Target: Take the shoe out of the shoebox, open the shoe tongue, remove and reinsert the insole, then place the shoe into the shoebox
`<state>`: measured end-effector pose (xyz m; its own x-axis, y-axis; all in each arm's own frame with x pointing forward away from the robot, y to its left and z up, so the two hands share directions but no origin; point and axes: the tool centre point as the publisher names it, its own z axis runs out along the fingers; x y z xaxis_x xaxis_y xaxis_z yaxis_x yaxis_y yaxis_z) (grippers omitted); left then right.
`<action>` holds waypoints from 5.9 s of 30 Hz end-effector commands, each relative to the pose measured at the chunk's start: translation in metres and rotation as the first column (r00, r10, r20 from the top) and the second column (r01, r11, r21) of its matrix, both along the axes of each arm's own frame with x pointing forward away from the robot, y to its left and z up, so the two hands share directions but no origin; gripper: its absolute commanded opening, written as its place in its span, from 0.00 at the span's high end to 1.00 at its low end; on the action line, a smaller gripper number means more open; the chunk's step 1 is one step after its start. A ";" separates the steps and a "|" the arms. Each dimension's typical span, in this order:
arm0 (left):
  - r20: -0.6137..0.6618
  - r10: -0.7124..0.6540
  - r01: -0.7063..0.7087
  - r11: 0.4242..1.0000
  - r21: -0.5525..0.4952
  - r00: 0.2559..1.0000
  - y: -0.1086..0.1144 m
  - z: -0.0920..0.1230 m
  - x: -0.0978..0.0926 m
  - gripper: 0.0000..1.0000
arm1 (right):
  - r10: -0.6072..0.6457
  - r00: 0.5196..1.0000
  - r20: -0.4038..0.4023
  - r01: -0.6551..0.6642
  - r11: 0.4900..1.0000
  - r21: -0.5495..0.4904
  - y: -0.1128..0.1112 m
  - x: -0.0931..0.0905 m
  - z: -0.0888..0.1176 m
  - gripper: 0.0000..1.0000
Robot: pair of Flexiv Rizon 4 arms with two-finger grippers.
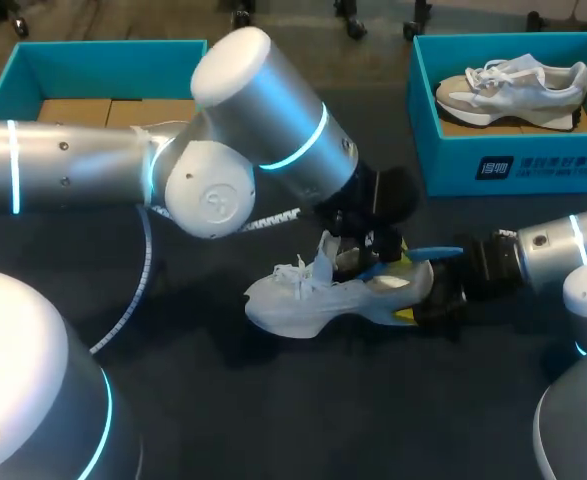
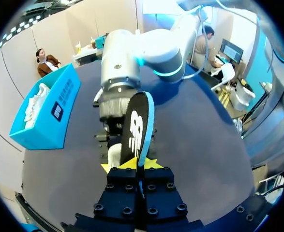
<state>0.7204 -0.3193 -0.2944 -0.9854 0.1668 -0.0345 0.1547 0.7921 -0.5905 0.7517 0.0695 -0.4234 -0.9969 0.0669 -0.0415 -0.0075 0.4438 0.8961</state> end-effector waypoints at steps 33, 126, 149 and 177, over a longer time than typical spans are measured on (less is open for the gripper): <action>-0.326 0.049 -0.184 0.899 -0.397 0.944 -0.027 0.170 -0.014 1.00 | -0.002 1.000 0.001 0.002 1.000 -0.004 0.001 -0.001 0.000 1.00; -0.850 -0.267 -0.649 0.555 -0.521 0.454 0.047 0.316 -0.058 1.00 | -0.002 1.000 0.001 0.002 1.000 -0.004 0.001 -0.001 0.000 1.00; -0.876 -0.294 -0.677 0.556 -0.481 0.381 0.060 0.320 -0.098 1.00 | -0.002 1.000 0.001 0.002 1.000 -0.004 0.001 -0.001 0.000 1.00; -0.876 -0.294 -0.677 0.556 -0.481 0.381 0.060 0.320 -0.098 1.00 | 0.009 1.000 0.008 -0.009 0.997 -0.077 -0.008 0.007 0.020 0.00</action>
